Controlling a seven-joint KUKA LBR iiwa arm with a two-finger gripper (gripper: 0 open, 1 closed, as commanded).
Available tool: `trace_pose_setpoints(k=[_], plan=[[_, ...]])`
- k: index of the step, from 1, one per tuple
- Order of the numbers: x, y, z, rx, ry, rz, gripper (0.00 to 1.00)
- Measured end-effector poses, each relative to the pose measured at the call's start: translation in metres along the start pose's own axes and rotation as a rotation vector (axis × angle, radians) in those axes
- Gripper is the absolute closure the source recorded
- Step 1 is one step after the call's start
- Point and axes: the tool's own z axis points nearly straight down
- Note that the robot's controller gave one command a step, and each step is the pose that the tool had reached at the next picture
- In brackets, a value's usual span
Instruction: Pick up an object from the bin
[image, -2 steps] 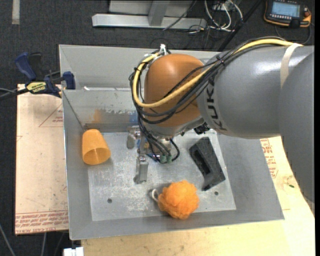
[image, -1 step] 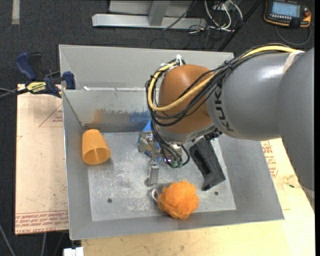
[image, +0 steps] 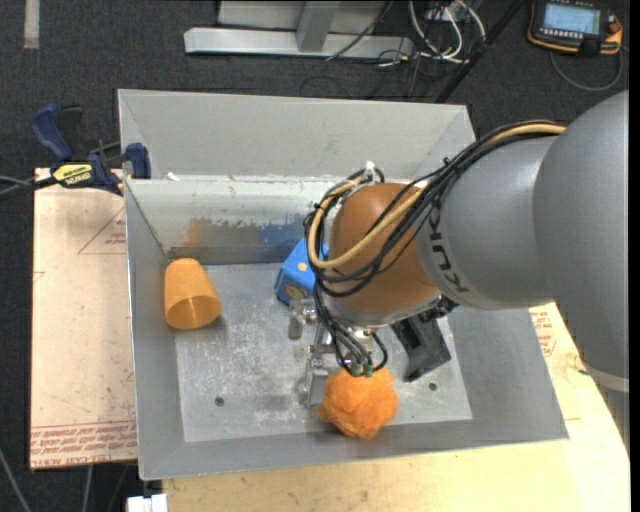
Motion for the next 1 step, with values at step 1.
trace_pose_setpoints(k=[1], plan=[[0.0166, -0.0250, 0.0186, -0.001, 0.015, 0.027, 0.00]])
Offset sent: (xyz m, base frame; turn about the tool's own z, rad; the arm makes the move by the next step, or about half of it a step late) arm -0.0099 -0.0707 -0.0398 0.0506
